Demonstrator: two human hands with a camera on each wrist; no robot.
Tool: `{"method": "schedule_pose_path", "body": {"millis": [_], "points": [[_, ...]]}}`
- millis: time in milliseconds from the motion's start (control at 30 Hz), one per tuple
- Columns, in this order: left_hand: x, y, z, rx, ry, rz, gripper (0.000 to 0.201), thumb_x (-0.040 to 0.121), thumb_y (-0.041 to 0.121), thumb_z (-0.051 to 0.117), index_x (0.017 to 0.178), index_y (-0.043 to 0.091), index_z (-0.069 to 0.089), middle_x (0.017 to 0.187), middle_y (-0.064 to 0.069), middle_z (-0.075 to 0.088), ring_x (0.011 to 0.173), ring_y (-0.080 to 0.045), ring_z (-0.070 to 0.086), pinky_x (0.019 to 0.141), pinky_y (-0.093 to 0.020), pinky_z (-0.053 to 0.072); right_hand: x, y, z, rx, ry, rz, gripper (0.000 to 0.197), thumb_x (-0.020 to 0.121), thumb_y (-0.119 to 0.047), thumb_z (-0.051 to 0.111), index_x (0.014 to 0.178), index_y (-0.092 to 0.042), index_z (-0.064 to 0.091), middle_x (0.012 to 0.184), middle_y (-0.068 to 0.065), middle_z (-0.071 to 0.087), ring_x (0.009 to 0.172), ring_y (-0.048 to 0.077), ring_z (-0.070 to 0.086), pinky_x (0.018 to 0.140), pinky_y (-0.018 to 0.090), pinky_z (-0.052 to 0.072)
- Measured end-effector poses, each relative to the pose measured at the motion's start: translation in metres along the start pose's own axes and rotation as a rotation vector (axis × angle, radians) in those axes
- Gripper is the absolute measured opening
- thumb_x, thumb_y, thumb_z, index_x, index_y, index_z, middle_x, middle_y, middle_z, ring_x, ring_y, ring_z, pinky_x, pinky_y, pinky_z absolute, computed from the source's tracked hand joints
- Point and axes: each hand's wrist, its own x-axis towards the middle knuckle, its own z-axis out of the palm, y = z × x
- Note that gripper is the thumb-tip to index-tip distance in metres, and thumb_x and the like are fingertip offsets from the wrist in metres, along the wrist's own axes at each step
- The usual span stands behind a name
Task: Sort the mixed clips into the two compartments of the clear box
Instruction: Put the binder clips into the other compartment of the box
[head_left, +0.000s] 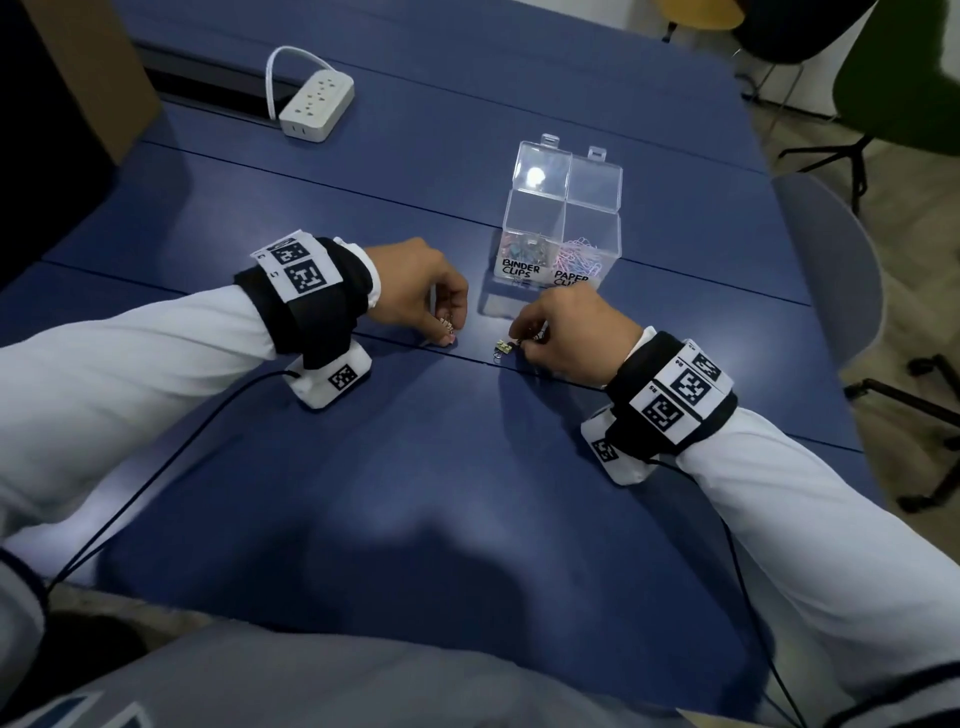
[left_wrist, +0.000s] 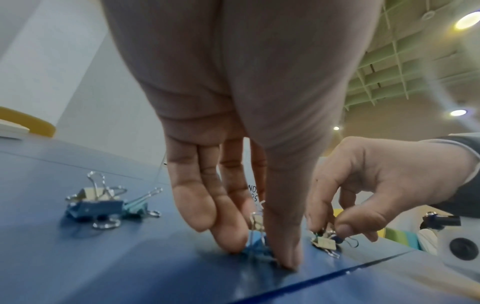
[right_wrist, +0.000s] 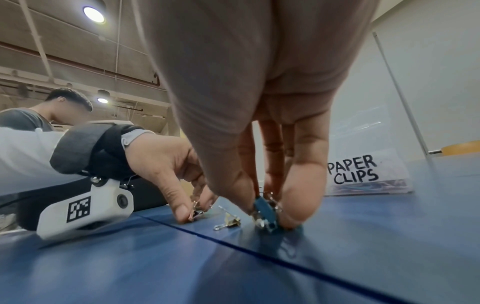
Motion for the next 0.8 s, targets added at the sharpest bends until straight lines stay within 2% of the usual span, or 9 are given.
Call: {"method": "schedule_pose_path", "body": {"millis": [167, 267, 300, 433, 533, 600, 733, 800], "points": [[0.003, 0.006, -0.008, -0.002, 0.007, -0.005, 0.019, 0.072, 0.037, 0.08, 0.085, 0.027, 0.07, 0.078, 0.01, 0.071, 0.065, 0.007, 0.06, 0.068, -0.018, 0.048, 0.001, 0.001, -0.001, 0.028, 0.038, 0.024, 0.025, 0.084, -0.009, 0.058, 0.103, -0.013, 0.074, 0.099, 0.007, 0.073, 0.093, 0.022, 0.066, 0.086, 0.028, 0.052], [0.006, 0.017, -0.024, 0.008, 0.026, 0.015, 0.019, 0.073, 0.038, 0.079, 0.085, 0.026, 0.071, 0.071, 0.011, 0.07, 0.058, 0.007, 0.058, 0.056, -0.007, 0.041, 0.0, 0.003, -0.001, 0.039, 0.079, 0.038, 0.026, 0.084, -0.006, 0.056, 0.102, -0.012, 0.074, 0.1, 0.007, 0.073, 0.094, 0.024, 0.066, 0.086, 0.023, 0.047], [0.008, 0.022, -0.031, 0.021, 0.054, 0.026, 0.019, 0.073, 0.039, 0.079, 0.085, 0.026, 0.072, 0.071, 0.012, 0.069, 0.058, 0.007, 0.058, 0.056, -0.007, 0.039, 0.001, 0.004, -0.001, 0.042, 0.089, 0.043, 0.026, 0.084, -0.006, 0.056, 0.102, -0.012, 0.074, 0.1, 0.007, 0.073, 0.094, 0.024, 0.066, 0.085, 0.022, 0.045], [0.025, 0.038, -0.065, 0.046, 0.236, 0.072, 0.025, 0.073, 0.043, 0.078, 0.09, 0.025, 0.072, 0.075, 0.009, 0.068, 0.067, -0.007, 0.06, 0.065, -0.012, 0.04, 0.001, 0.008, -0.001, 0.074, 0.178, 0.047, 0.026, 0.083, -0.005, 0.056, 0.101, -0.012, 0.074, 0.097, 0.007, 0.074, 0.09, 0.024, 0.067, 0.08, 0.015, 0.038], [0.044, 0.049, -0.079, 0.034, 0.372, 0.09, 0.026, 0.075, 0.042, 0.075, 0.092, 0.023, 0.072, 0.077, 0.006, 0.069, 0.071, -0.011, 0.062, 0.071, -0.018, 0.041, 0.001, 0.01, -0.004, 0.134, 0.29, 0.072, 0.027, 0.082, -0.003, 0.056, 0.1, -0.012, 0.075, 0.096, 0.008, 0.074, 0.09, 0.022, 0.066, 0.079, 0.011, 0.036], [0.058, 0.053, -0.078, 0.046, 0.389, 0.084, 0.025, 0.076, 0.041, 0.075, 0.094, 0.023, 0.072, 0.079, 0.005, 0.068, 0.073, -0.011, 0.061, 0.072, -0.018, 0.039, 0.002, 0.009, -0.006, 0.177, 0.348, 0.088, 0.027, 0.082, -0.003, 0.055, 0.098, -0.012, 0.075, 0.097, 0.007, 0.074, 0.092, 0.022, 0.066, 0.082, 0.015, 0.041], [0.071, 0.045, -0.066, 0.093, 0.299, 0.061, 0.019, 0.081, 0.037, 0.072, 0.098, 0.028, 0.074, 0.078, 0.006, 0.066, 0.074, -0.011, 0.061, 0.075, -0.018, 0.038, 0.005, 0.003, -0.018, 0.262, 0.451, 0.092, 0.02, 0.086, -0.012, 0.06, 0.099, -0.014, 0.075, 0.096, 0.006, 0.074, 0.088, 0.019, 0.067, 0.089, 0.023, 0.049], [0.068, 0.037, -0.064, 0.101, 0.326, 0.064, 0.021, 0.083, 0.039, 0.068, 0.101, 0.03, 0.073, 0.083, 0.006, 0.064, 0.075, -0.012, 0.058, 0.076, -0.019, 0.038, 0.009, 0.004, -0.028, 0.312, 0.522, 0.108, 0.019, 0.087, -0.016, 0.062, 0.101, -0.016, 0.075, 0.098, 0.004, 0.074, 0.087, 0.016, 0.067, 0.088, 0.025, 0.051]]}}
